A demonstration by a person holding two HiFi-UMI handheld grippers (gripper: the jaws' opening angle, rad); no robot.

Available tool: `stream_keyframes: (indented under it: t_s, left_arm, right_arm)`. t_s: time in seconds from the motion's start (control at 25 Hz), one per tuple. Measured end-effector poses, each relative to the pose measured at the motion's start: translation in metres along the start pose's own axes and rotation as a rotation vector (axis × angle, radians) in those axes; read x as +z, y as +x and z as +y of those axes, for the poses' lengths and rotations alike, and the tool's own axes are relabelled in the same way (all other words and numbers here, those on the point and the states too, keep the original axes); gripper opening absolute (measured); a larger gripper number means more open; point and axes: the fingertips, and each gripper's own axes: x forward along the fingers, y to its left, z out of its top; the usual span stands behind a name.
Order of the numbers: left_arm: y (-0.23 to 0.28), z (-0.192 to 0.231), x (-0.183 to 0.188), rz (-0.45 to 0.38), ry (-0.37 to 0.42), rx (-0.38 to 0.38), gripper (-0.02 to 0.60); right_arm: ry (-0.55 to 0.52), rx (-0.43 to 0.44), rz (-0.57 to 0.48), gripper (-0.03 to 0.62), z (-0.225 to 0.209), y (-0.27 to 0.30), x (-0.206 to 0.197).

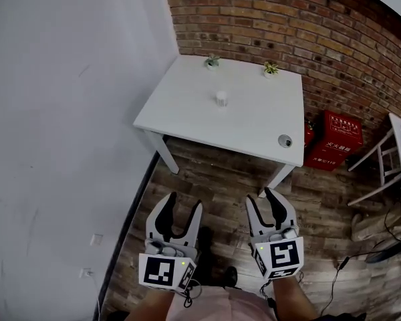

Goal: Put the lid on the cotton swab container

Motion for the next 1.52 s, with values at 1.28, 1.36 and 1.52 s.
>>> stream_keyframes:
  t_s: [1.28, 1.36, 1.52]
  left_arm:
    - [0.250, 0.147, -0.020, 0.052, -0.048, -0.198, 0.184]
    - [0.263, 0.147, -0.030, 0.075, -0.041, -0.197, 0.184]
    - [0.297, 0.145, -0.047, 0.115, -0.026, -0.188, 0.202]
  right_arm:
    - [-0.026, -0.177, 0.028, 0.172, -0.063, 0.255, 0.037]
    - [-0.010, -0.169, 0.040, 0.172, -0.070, 0.267, 0.023]
    - [0.032, -0.141, 0.075, 0.172, -0.093, 0.295, 0.004]
